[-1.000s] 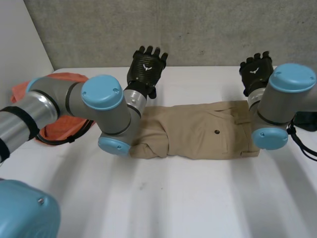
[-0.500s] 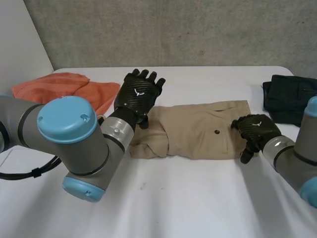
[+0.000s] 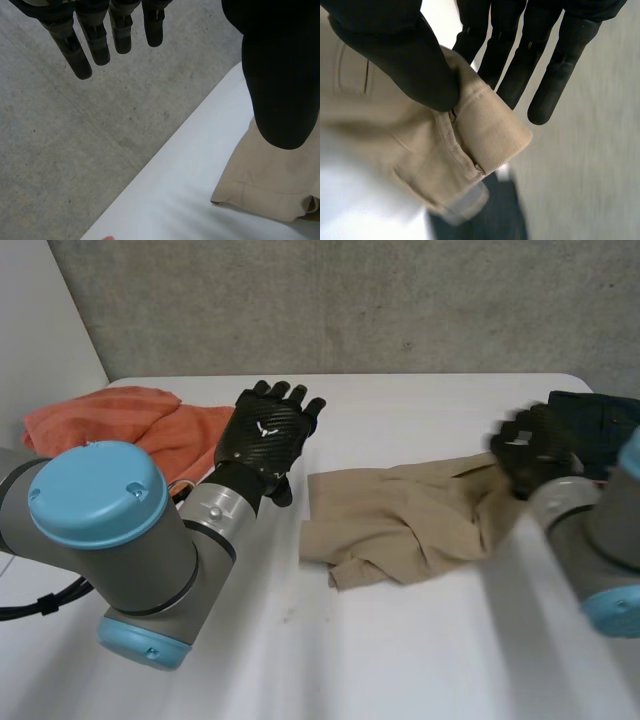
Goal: Fold the laundry.
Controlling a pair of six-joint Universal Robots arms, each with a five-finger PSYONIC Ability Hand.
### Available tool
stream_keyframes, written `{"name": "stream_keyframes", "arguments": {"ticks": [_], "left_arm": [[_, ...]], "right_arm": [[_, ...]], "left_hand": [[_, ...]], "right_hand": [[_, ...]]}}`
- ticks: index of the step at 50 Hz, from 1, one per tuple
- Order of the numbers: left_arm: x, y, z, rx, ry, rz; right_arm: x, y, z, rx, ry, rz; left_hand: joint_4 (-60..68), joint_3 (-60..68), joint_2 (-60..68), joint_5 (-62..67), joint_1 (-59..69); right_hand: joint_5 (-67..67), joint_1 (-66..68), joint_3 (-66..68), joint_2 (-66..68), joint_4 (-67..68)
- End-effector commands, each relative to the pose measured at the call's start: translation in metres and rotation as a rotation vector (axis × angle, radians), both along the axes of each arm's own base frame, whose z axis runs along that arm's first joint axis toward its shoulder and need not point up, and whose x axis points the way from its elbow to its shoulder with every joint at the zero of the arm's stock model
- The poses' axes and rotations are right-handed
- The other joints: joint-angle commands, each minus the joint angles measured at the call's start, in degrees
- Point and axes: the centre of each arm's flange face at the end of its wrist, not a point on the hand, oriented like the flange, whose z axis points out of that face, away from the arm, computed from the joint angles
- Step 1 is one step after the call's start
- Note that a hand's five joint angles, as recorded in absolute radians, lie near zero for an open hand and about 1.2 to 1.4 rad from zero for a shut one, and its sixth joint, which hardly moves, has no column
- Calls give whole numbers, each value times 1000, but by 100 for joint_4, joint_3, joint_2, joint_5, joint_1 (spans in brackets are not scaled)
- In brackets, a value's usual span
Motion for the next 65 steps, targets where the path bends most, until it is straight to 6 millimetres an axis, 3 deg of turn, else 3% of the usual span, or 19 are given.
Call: {"name": "stream_keyframes", "arguments": {"ticks": [1,2,7,9,10,12,16,18,23,25,28,31,35,40,51,57,62,65], "left_arm": [[7,1,-1,7,-5,13],[8,1,0,6,-4,16],[14,-5,5,-2,4,39],[15,-7,8,-7,13,44],[16,-8,10,-11,20,46],[16,-11,15,-18,47,50],[14,-21,28,-44,126,59],[11,-25,40,-56,183,53],[4,-31,61,-75,268,34],[0,-34,68,-79,298,23],[-17,-27,61,-24,301,-21],[-38,-9,54,26,279,-81],[-58,5,40,115,221,-120],[-68,-1,9,258,167,-78],[-60,-14,-63,473,-7,72],[-45,-19,-86,561,-91,121],[-39,-21,-93,580,-131,128],[-39,-21,-87,561,-124,121]], "right_arm": [[93,79,-12,-81,-32,542],[104,98,-26,-55,-16,647],[113,121,-57,-4,67,766],[113,119,-55,-14,87,754],[113,115,-52,-25,87,735],[113,112,-47,-27,74,708],[106,103,-3,-30,-84,629],[97,98,26,39,-282,581],[84,85,51,224,-618,527],[68,71,60,260,-701,454],[40,43,69,267,-722,295],[29,26,70,304,-718,195],[32,10,65,387,-696,125],[34,-8,56,507,-669,70],[47,-29,-14,794,-586,23],[47,-33,-50,825,-464,8],[45,-36,-45,761,-404,7],[44,-38,-24,685,-413,7]], "left_hand": [[-174,-240,-200,-275,-68],[-174,-240,-200,-275,-68],[-174,-240,-200,-275,-68],[-174,-240,-200,-275,-68],[-174,-240,-200,-275,-68],[-174,-240,-200,-275,-68],[-174,-240,-200,-275,-68],[-174,-240,-200,-275,-68],[-174,-240,-200,-275,-68],[-174,-240,-200,-275,-68],[-174,-240,-200,-275,-68],[-174,-240,-200,-275,-68],[-152,-218,-179,-253,-47],[-102,-168,-129,-203,4],[-18,-84,-44,-119,88],[-18,-84,-44,-119,88],[167,101,141,66,273],[134,68,107,33,240]], "right_hand": [[1358,1548,1184,1253,1138],[1358,1548,1184,1253,1138],[864,1054,690,759,644],[-2721,-2532,-2896,-2827,-2941],[-5642,-5452,-5816,-5747,-5862],[-5642,-5452,-5816,-5747,-5862],[-5642,-5452,-5816,-5747,-5862],[-5642,-5452,-5816,-5747,-5862],[-5642,-5452,-5816,-5747,-5862],[-5642,-5452,-5816,-5747,-5862],[-5642,-5452,-5816,-5747,-5862],[-5642,-5452,-5816,-5747,-5862],[-5642,-5452,-5816,-5747,-5862],[-5642,-5452,-5816,-5747,-5862],[-5642,-5452,-5816,-5747,-5862],[-5642,-5452,-5816,-5747,-5862],[-5642,-5452,-5816,-5747,-5862],[-5642,-5452,-5816,-5747,-5862]]}}
